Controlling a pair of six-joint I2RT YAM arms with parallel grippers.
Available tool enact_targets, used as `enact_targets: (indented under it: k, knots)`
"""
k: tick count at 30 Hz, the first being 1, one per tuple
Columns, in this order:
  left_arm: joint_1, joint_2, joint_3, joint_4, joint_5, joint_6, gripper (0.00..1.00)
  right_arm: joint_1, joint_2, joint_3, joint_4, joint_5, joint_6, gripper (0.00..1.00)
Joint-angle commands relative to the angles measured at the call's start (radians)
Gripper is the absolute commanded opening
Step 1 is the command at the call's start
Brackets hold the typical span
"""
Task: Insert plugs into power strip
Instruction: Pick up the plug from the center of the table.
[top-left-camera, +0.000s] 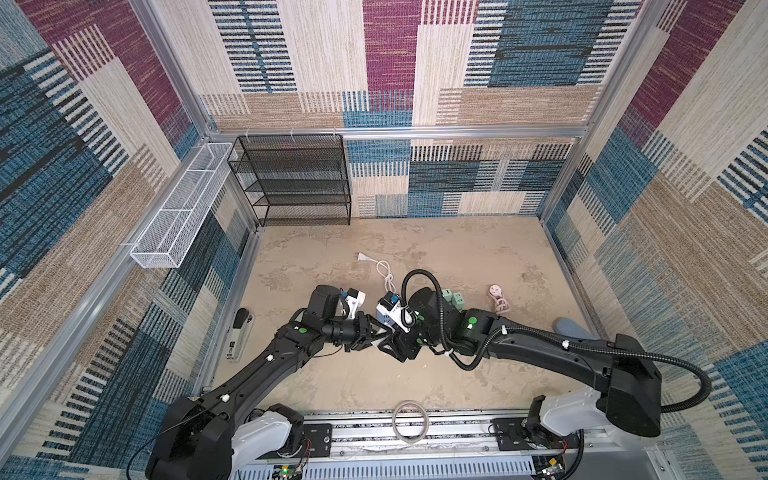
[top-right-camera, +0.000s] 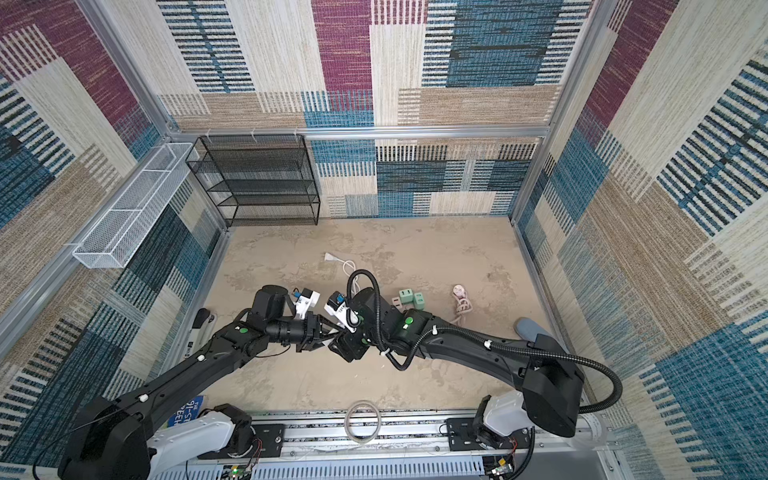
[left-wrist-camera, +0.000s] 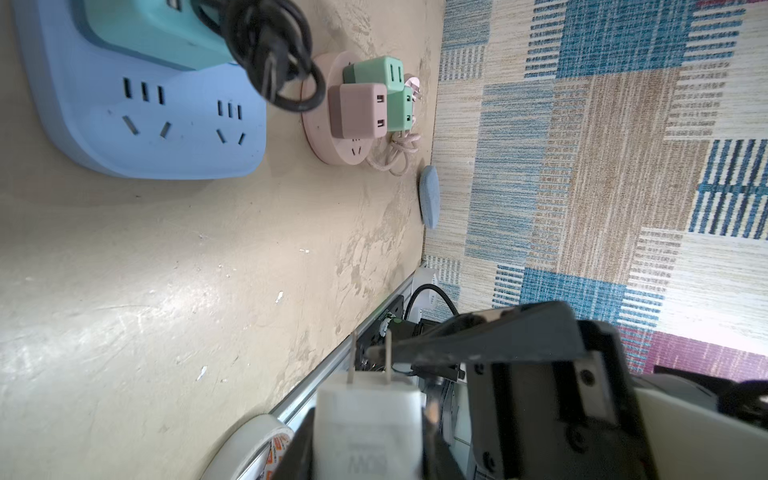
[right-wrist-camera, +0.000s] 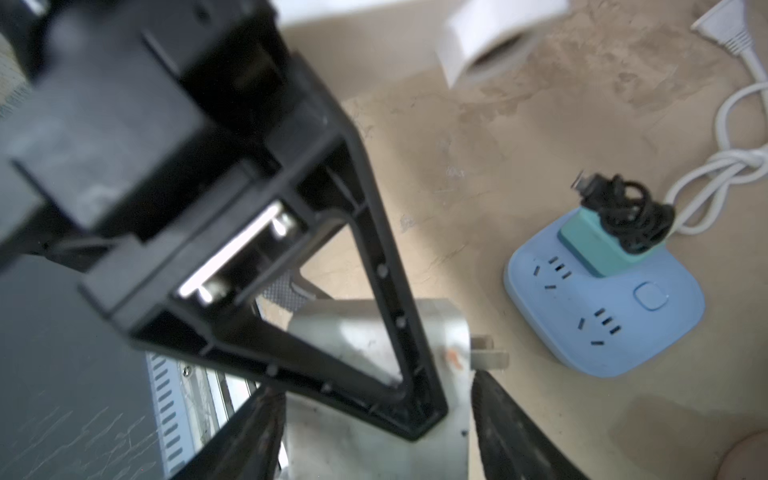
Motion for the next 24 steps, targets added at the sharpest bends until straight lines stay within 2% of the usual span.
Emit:
enact_targets:
  k: [1,4,11,14,16,18,20,24]
  knots:
    - [0.005,-0.001,0.007,0.014,-0.018,-0.002,0.0,-0.001,-0.027,0.003,0.036,0.044,0.009,0.83]
    - [0.011,0.011,0.034,0.008,-0.025,-0.003,0.0,-0.001,-0.068,-0.003,0.036,0.066,0.01,0.88]
    - [0.015,0.06,0.142,-0.04,-0.044,0.032,0.0,-0.002,-0.154,0.004,0.059,0.29,0.071,0.96]
    - [0.015,0.074,0.198,-0.074,-0.067,0.053,0.0,-0.001,-0.153,-0.02,0.102,0.365,0.111,0.83]
    - [0.015,0.087,0.233,-0.092,-0.08,0.058,0.0,-0.002,-0.125,0.002,0.08,0.404,0.13,0.8]
    - [0.016,0.097,0.272,-0.113,-0.093,0.054,0.0,-0.002,-0.086,0.037,0.028,0.422,0.106,0.85]
    - [0.015,0.111,0.319,-0.144,-0.1,0.055,0.0,0.01,-0.102,0.009,0.044,0.472,0.077,1.0]
    - [0.015,0.148,0.451,-0.35,-0.144,0.111,0.0,0.021,-0.218,-0.118,0.165,0.591,0.048,1.0]
